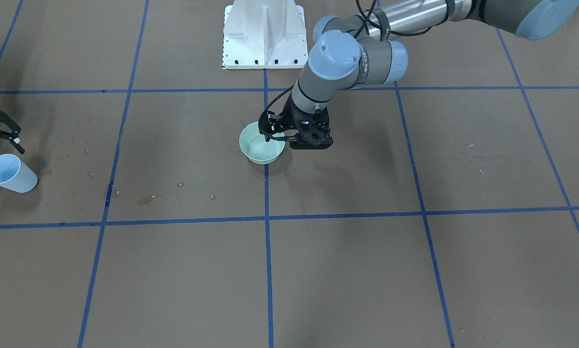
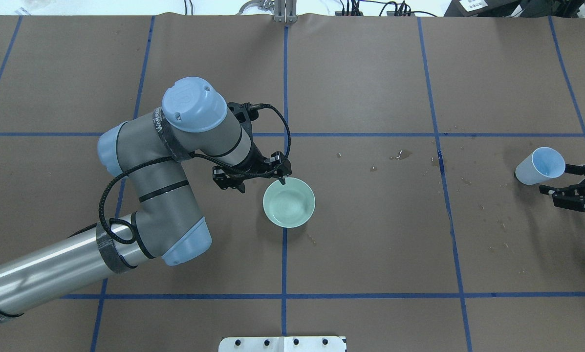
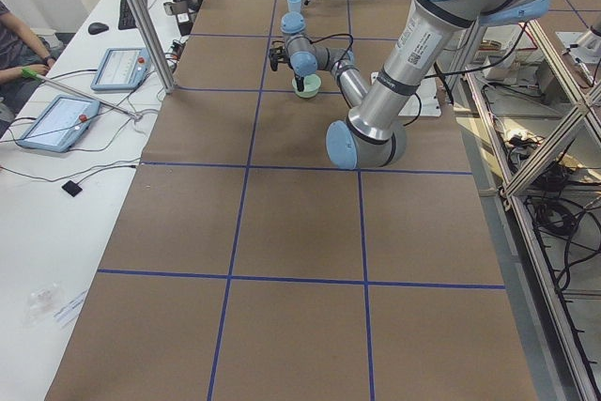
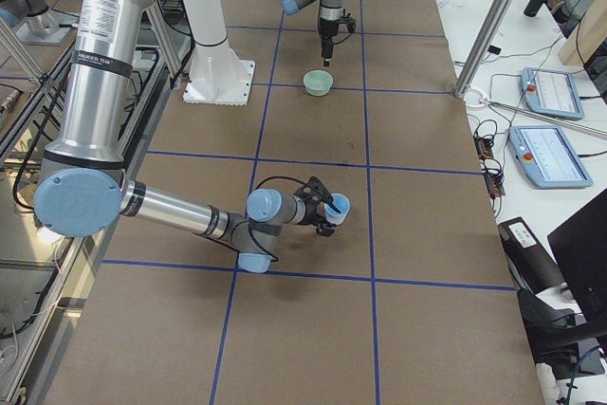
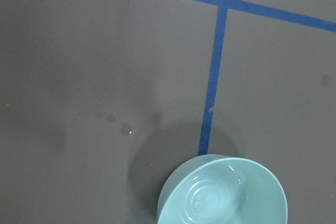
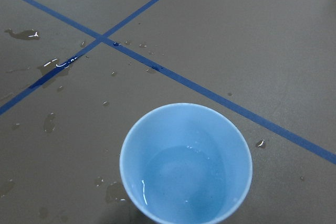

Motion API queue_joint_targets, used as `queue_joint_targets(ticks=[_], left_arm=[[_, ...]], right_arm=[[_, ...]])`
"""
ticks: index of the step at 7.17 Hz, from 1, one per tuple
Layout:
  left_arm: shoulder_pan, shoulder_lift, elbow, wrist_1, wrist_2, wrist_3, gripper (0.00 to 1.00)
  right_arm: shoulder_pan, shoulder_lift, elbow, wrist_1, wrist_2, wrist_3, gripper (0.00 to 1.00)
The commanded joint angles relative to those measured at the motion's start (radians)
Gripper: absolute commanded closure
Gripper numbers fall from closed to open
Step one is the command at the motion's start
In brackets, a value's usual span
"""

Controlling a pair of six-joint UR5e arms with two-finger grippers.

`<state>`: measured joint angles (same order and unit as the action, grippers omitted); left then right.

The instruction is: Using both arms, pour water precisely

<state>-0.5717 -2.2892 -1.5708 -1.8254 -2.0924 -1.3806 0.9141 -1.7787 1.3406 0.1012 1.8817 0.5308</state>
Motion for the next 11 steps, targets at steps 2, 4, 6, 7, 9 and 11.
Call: queue_joint_targets(ticks=[2, 4, 6, 7, 9, 11], left_arm=[[-0.001, 0.001, 0.0, 0.0, 0.0, 0.0, 0.01], [-0.007, 0.001, 0.0, 0.0, 0.0, 0.0, 0.01], [-0.007, 0.001, -0.002, 0.0, 0.0, 0.0, 0.01], [-0.007, 0.002, -0.002, 0.001, 0.0, 0.0, 0.01], [-0.008, 0.013, -0.011, 0.002, 0.0, -0.018, 0.01], [-0.007, 0.013, -0.011, 0.002, 0.0, -0.018, 0.01]], right_arm=[[-0.009, 0.025, -0.015, 0.0, -0.003, 0.0, 0.05], [-0.012, 0.038, -0.024, 0.0, -0.003, 0.0, 0.05], [-0.012, 0.048, -0.038, 0.002, -0.006, 0.0, 0.05], [-0.012, 0.054, -0.041, 0.002, -0.015, 0.0, 0.05], [-0.012, 0.059, -0.046, 0.0, -0.032, 0.0, 0.05], [-0.012, 0.068, -0.049, -0.001, -0.036, 0.0, 0.05]])
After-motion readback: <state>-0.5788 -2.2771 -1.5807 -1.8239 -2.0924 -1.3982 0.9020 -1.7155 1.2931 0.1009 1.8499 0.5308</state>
